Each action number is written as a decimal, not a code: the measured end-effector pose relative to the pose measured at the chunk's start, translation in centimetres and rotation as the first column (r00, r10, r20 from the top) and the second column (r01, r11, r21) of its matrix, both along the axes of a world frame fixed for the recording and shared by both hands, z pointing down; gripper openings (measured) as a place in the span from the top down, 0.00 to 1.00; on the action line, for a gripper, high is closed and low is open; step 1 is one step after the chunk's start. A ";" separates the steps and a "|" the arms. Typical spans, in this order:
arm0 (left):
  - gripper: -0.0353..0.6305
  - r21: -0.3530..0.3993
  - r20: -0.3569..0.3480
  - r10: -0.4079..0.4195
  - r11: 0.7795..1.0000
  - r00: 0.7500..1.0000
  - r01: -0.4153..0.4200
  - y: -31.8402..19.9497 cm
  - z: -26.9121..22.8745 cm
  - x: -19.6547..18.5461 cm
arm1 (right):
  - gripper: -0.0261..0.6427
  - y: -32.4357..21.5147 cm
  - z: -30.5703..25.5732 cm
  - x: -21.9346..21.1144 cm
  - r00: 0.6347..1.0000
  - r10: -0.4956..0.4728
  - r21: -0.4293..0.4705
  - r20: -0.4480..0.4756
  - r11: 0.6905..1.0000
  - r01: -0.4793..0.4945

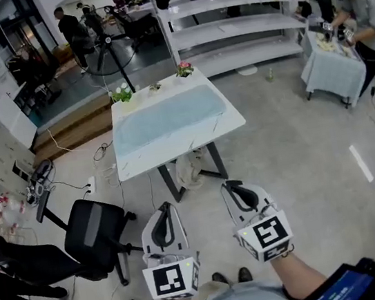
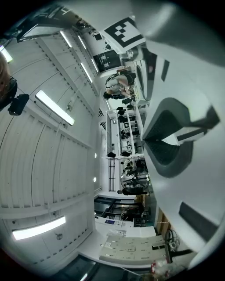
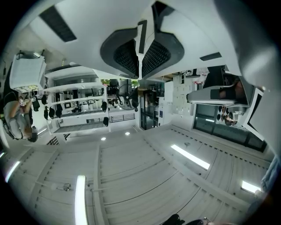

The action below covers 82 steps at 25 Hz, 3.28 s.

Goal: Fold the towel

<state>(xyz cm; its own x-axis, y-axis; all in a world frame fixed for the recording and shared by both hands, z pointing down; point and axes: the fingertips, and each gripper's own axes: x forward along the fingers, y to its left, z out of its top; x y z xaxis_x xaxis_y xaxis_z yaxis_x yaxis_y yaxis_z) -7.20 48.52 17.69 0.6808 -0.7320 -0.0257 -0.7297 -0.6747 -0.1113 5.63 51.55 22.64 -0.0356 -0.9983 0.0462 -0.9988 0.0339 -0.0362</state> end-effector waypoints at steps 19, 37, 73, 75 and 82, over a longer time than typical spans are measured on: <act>0.94 -0.117 0.022 -0.101 0.988 0.995 0.103 -17.8 6.8 -1.9 | 0.90 -17.1 5.8 1.1 0.999 -0.051 -0.118 -0.009 0.992 0.049; 0.94 -0.071 -0.034 -0.010 0.997 0.999 0.008 -40.0 4.6 -0.3 | 0.91 -37.2 4.6 3.2 0.998 0.035 -0.127 -0.051 0.991 -0.042; 0.94 -0.201 0.176 0.004 0.979 0.984 0.032 -61.4 12.6 18.6 | 0.85 -51.0 15.3 36.7 0.946 0.323 -0.345 -0.009 0.887 -0.306; 0.94 -0.207 0.191 -0.002 0.977 0.982 0.043 -62.1 12.8 19.8 | 0.83 -51.6 16.5 38.0 0.950 0.311 -0.370 -0.005 0.882 -0.291; 0.94 -0.215 0.216 -0.012 0.975 0.976 0.059 -63.7 14.0 20.8 | 0.77 -51.8 19.8 40.7 0.948 0.319 -0.446 0.014 0.850 -0.280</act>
